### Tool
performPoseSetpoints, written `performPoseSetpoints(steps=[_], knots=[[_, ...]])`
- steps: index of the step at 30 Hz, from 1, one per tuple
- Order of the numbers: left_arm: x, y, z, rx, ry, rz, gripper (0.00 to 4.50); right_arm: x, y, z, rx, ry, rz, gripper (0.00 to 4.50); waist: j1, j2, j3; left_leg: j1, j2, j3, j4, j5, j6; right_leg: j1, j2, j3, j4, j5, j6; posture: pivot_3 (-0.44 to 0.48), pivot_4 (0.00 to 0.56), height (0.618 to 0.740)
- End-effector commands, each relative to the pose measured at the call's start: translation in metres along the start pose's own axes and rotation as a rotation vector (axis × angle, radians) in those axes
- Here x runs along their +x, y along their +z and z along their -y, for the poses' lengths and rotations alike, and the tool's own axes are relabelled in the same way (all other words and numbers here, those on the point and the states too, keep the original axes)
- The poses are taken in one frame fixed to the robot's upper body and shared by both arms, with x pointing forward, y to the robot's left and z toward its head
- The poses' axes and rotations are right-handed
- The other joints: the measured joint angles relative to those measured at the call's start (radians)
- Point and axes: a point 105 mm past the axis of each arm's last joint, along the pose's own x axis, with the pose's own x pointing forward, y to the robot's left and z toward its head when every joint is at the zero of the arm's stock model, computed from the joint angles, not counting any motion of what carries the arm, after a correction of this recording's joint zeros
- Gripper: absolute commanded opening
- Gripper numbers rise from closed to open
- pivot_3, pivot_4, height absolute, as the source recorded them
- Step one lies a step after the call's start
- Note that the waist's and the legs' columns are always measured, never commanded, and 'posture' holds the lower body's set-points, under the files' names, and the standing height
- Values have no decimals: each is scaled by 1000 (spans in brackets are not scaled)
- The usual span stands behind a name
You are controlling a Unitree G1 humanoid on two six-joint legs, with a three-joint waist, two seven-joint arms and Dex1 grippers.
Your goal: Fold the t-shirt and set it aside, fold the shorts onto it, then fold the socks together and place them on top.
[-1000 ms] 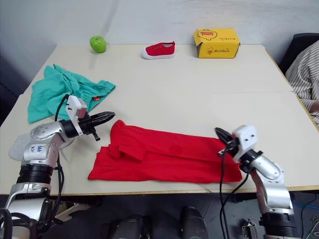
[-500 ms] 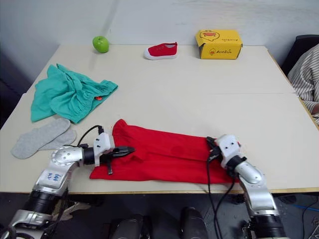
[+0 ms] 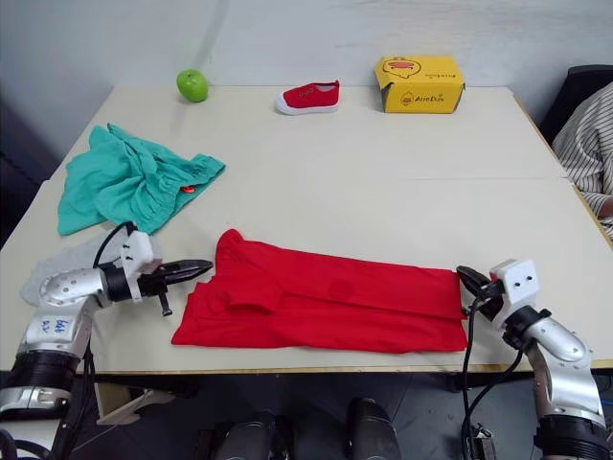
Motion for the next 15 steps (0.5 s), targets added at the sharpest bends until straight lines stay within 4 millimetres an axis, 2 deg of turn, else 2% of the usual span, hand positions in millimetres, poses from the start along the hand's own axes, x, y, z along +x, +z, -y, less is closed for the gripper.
performPoseSetpoints(steps=[1, 3, 5, 7, 10, 13, 14, 15], knots=[[1, 30, 9, -22, -80, 83, 438, -2, 21, -19, 13, 161, 47, 389, 0, 0, 0, 0, 0, 0, 0, 0, 0, 0, 0, 0, 0, 0, 0, 0, 150, 740], [2, 40, 22, -39, -143, 92, 931, -3, 21, -35, 12, 296, -14, 920, 0, 0, 0, 0, 0, 0, 0, 0, 0, 0, 0, 0, 0, 0, 0, 0, 150, 740], [-2, 51, 34, -60, -197, 120, 1591, -6, 24, -35, 35, 391, -95, 1643, -5, 1, 1, 0, 0, 0, 0, 0, 0, 0, 0, 0, -1, 0, 0, 0, 150, 740], [-8, 58, 47, -84, -253, 141, 2228, -6, 28, -20, 15, 436, -188, 2350, -11, 1, 1, 0, 0, 0, 0, 0, 1, 0, 0, 1, -1, 0, 0, 0, 150, 740], [-12, 58, 63, -112, -315, 146, 3205, -1, 24, 4, -55, 460, -323, 3377, -20, 2, 1, 1, 0, 0, 0, -1, 1, 0, -1, 1, -4, 0, 0, 0, 150, 740], [-10, 57, 73, -128, -336, 176, 4237, 10, 21, 18, -76, 469, -385, 4464, -22, 2, 1, 1, 1, 0, 0, 0, -1, 0, 0, 0, -4, -1, -1, 0, 150, 740], [-8, 58, 75, -133, -331, 200, 4466, 16, 21, 21, -85, 470, -396, 4500, -22, 2, 2, 1, 1, 0, 0, -1, -2, 0, 1, 0, -4, -1, -2, 0, 150, 740], [-6, 60, 77, -141, -330, 224, 4466, 21, 20, 23, -89, 472, -407, 4500, -22, 3, 2, 1, 1, 0, 0, -1, -2, 0, 1, 0, -4, -1, -2, 0, 150, 740]])
